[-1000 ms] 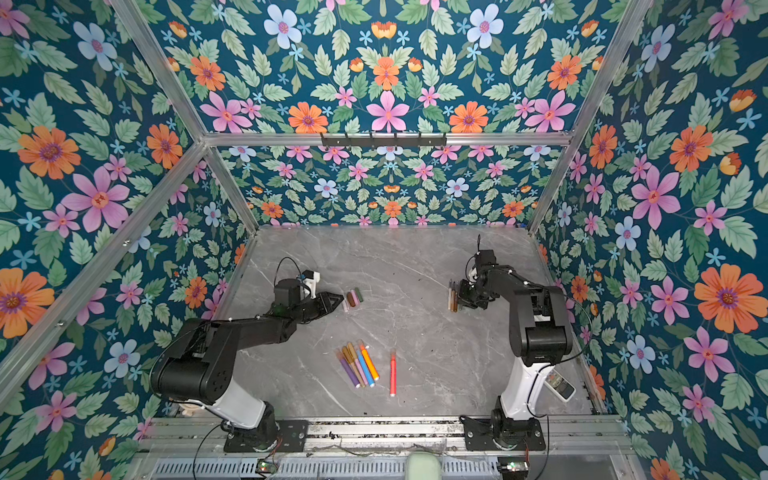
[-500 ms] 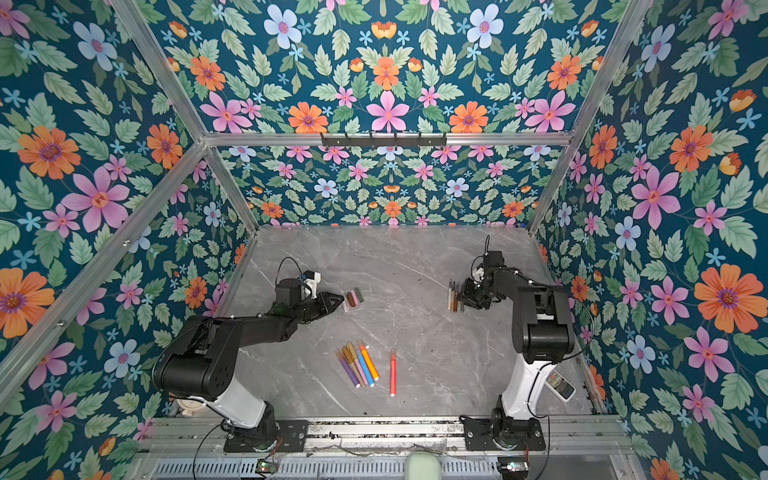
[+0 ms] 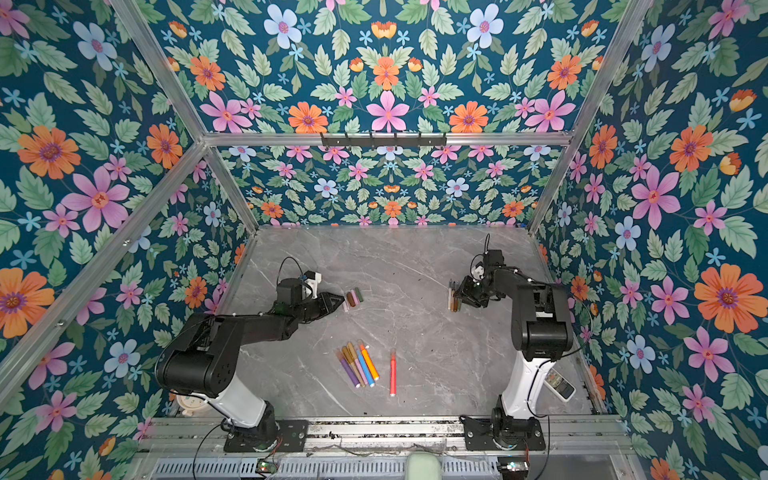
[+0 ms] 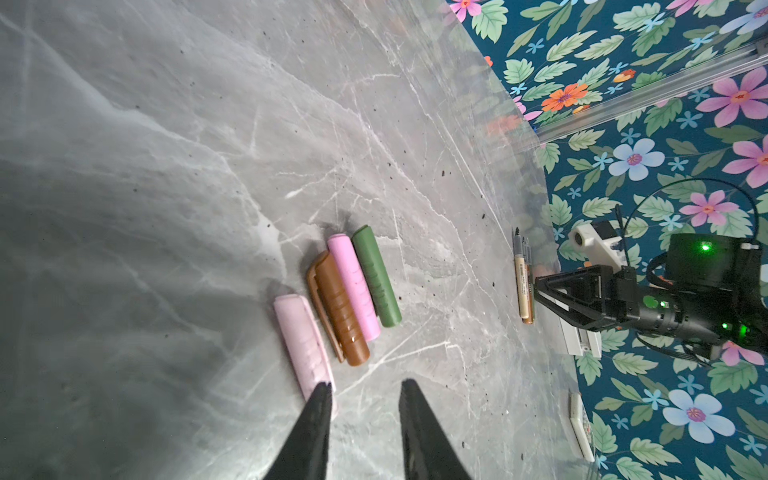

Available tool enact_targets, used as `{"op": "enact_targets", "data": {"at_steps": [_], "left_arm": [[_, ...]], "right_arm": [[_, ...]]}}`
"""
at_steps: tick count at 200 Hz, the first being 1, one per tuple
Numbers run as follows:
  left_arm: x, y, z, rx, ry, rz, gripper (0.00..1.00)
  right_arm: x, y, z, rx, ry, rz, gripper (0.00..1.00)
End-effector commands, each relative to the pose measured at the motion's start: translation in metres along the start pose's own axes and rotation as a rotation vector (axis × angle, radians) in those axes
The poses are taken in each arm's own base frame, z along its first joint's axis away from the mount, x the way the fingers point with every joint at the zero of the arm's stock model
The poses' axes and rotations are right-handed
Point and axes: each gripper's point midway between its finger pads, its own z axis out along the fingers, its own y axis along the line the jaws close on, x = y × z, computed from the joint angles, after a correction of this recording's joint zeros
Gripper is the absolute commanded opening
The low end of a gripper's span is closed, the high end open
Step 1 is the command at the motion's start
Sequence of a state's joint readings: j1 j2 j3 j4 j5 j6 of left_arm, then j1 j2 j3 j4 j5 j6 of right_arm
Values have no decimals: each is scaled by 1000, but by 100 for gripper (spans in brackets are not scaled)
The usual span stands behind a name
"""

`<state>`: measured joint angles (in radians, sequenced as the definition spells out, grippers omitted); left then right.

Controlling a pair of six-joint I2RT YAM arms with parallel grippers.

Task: Open the pen caps
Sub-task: 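Lay the green pen beside the uncapped pens with the right gripper and release, then move the right gripper back over the marker row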

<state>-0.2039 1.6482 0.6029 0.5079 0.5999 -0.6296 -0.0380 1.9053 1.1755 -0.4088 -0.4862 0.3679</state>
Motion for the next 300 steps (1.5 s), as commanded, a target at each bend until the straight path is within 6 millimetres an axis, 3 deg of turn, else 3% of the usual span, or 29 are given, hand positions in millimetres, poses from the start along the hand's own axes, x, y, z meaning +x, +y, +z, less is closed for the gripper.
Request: {"op": "enact_targets", "data": {"at_steps": [1,111,147,190,218,270,300], "left_arm": [[-1,-1,1,8,2,5,32],[-1,0,2,9,6,2,32],[-1,-1,2,9,4,2,32],[-1,0,2,8,3,3,32],[-3,-1,0,4,-8,7,32],[-6,-7,-6,15,-30,12,32],[-17,-22,-25,51,-129,62,40]], "right_arm": [[1,-4,3,17,9,5,40],[-2,-5,-2,30,-8,7,41],[-3,-5,-16,40,-57,4,41],[7,14,-37,-22,-91,-5,42],[51,53,-42,-34,-72,-128,41],[190,121,-19,59,26,-486,40],[257,154,-14,79,44,-661,38]]}}
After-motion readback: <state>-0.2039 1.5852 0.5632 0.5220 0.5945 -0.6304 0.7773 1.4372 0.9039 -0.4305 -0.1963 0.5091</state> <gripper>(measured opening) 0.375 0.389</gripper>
